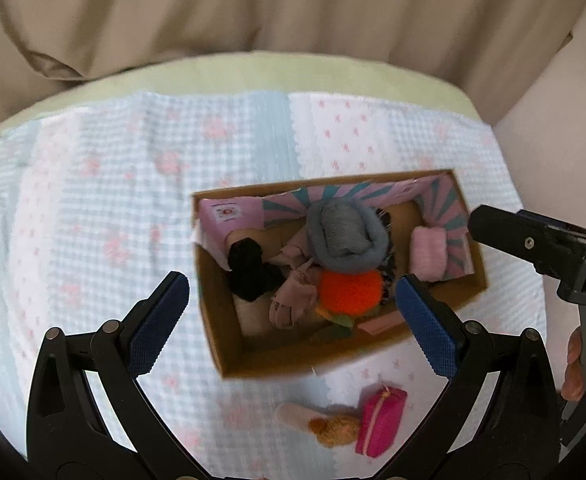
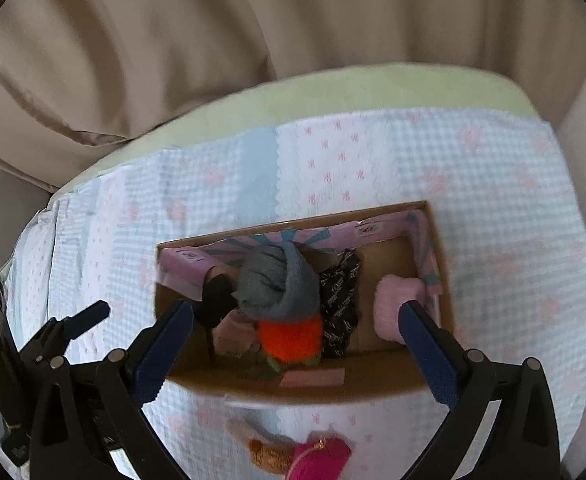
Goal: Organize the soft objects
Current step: 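Open both tools to drop the items into the box and lift away, then grasp the brown plush toy with the left tool while the right tool grasps the magenta pouch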
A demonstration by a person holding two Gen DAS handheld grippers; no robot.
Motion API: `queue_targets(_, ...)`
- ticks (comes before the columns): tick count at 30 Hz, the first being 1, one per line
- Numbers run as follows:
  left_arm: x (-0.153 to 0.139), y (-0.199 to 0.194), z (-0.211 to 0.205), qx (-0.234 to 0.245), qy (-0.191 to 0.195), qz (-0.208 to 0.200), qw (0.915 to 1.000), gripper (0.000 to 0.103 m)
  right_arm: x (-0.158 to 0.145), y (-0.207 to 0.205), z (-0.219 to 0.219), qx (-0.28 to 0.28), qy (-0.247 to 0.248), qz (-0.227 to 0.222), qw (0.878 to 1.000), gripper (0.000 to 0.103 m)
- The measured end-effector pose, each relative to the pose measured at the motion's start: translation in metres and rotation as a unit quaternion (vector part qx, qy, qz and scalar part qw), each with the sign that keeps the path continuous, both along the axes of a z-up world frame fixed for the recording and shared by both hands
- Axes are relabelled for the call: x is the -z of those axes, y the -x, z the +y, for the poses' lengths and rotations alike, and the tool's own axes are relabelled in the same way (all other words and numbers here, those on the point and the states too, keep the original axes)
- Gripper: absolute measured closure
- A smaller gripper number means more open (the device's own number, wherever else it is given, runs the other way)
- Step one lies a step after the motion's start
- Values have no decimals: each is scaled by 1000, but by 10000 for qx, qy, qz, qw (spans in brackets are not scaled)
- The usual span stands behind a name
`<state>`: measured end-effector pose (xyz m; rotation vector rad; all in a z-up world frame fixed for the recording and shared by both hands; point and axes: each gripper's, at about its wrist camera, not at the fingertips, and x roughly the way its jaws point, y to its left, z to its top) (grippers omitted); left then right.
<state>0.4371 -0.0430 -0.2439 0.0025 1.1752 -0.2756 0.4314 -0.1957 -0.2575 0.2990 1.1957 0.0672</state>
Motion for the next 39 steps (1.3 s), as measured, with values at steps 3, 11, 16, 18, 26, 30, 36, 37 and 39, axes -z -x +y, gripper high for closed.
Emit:
queue_targets(3,-30,24,9,-132,57,-204,9997,0,-30,23,3,-38,181,-231,9996,1)
queue_targets(11,-96,107,39,-565,202,-599,9964,0,-99,110,17,-1,681,-777,9946,1)
queue_targets(16,-120,166,63,-881,402,-797,9921,0,-118,163,23,-7,646,-927,9936,1)
queue_targets(18,-125,187,71,-962,449,-800,9911,0,-123,184,26,20,617,-967,9934,1)
queue_targets(26,-122,255,89,-1046,641,-631,9904,0,-121,251,35,195,322,-912,9951,1)
queue_targets(30,-105,278,94,-1060,728,-473,9906,0,-110,272,39,329,232,-738,9965,1)
queue_targets(36,-61,284,101,-1277,1033,130,9863,0,-91,287,48,258,309,-607,9973,1)
queue_targets(37,-56,284,100,-1310,1091,184,9852,0,-86,288,48,225,309,-574,9976,1)
queue_targets(39,-47,283,97,-1305,1114,266,9848,0,-74,287,49,159,278,-424,9986,1)
